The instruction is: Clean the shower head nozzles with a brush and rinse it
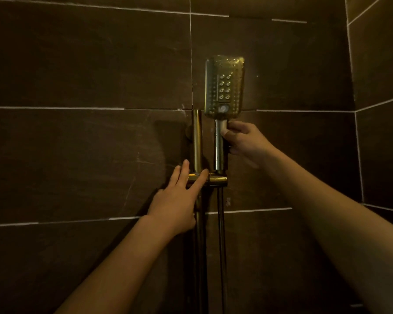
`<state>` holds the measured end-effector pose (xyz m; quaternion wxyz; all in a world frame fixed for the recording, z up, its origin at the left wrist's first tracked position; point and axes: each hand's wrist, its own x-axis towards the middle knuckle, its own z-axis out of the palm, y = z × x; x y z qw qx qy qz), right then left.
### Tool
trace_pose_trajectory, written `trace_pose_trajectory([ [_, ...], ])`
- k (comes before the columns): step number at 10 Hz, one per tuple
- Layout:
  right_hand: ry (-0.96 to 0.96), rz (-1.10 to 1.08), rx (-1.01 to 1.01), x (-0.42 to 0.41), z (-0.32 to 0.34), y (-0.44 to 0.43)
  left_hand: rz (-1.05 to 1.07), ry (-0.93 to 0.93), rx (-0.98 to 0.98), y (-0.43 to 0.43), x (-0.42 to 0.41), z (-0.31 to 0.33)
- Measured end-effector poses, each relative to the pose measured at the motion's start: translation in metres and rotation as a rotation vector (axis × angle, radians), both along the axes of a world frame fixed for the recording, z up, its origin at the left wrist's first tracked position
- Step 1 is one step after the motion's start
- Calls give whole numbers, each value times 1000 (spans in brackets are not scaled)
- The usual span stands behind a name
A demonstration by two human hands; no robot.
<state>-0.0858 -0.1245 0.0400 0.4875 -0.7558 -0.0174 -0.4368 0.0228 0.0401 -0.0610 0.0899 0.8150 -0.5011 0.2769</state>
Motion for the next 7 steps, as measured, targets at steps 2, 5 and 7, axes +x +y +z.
trace_pose_trajectory([
  [2,19,26,-31,2,-7,-1,-24,16,-37,0,-2,-3],
  [5,322,-289,-170,-10,-16,8,-1,30,15,2,0,0],
  [7,531,-351,-346,-57,-111,1,-155,253,-177,38,-6,-56],
])
